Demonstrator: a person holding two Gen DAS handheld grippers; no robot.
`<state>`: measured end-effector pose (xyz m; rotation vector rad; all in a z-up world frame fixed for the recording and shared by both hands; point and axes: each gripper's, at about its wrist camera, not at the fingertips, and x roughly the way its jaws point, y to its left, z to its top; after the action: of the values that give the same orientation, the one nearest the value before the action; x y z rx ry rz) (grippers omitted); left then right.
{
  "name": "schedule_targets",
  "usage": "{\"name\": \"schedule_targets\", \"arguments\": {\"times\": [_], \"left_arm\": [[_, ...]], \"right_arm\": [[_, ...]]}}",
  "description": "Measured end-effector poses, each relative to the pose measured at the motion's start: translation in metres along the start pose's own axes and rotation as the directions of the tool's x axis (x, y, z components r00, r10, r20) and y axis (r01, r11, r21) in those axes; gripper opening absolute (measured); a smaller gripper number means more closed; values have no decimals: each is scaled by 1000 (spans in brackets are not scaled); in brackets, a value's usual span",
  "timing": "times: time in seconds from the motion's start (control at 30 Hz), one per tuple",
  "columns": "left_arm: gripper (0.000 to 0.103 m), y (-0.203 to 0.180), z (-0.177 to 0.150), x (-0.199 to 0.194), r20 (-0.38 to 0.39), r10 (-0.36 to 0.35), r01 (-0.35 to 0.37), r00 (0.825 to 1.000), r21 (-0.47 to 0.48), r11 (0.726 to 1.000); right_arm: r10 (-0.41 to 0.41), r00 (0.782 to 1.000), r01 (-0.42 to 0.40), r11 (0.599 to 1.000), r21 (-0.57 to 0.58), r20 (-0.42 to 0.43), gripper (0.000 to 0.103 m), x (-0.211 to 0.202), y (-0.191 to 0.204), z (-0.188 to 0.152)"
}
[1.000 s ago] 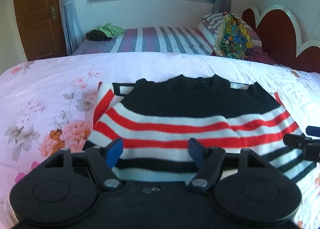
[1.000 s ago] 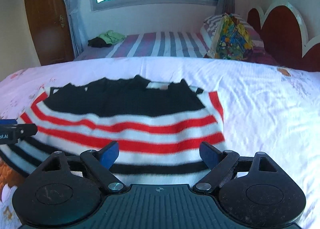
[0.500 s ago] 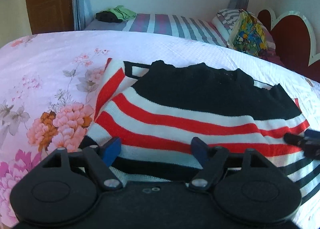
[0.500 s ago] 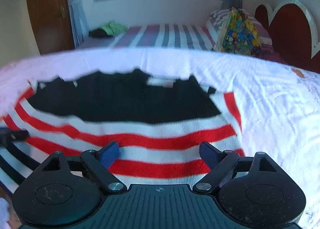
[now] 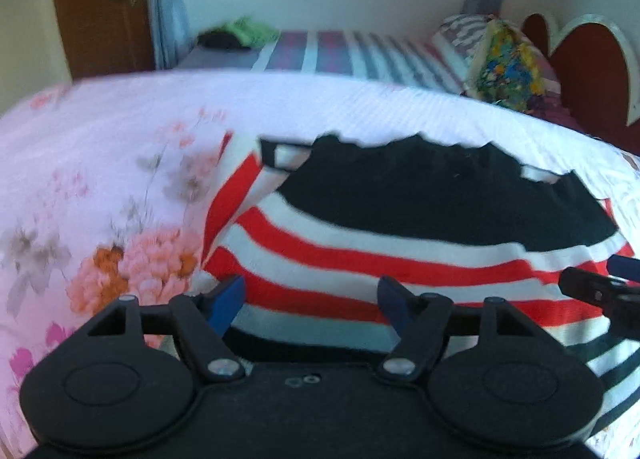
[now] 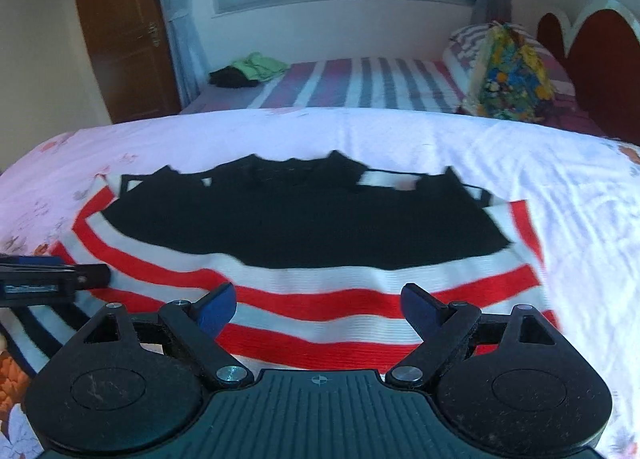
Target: Fold small clothes
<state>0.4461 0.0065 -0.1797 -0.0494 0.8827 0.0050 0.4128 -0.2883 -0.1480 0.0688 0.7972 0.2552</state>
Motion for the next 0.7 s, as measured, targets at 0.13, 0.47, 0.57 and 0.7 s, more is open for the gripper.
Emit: {"name": "schedule_targets", "arguments": {"times": [0.13, 0.47, 0.57, 0.7], "left_arm": [[72, 1, 0, -8, -2, 2, -2, 1000, 10, 1000], [80, 16, -20, -49, -27, -20, 17, 999, -115, 993], [82, 14, -29, -58, -47, -20, 14, 999, -120, 993], [84, 15, -42, -68, -66, -48, 37, 997, -161, 986]], "right_arm": [[-44, 998, 41, 997, -60, -43, 88, 19, 12, -8], [-17, 1000, 16, 999, -35, -15, 88, -5, 19, -14], [-29, 999, 28, 999, -22, -29, 88, -9, 19, -22], [-43, 997, 43, 999, -7, -59, 88, -16, 16, -36]]}}
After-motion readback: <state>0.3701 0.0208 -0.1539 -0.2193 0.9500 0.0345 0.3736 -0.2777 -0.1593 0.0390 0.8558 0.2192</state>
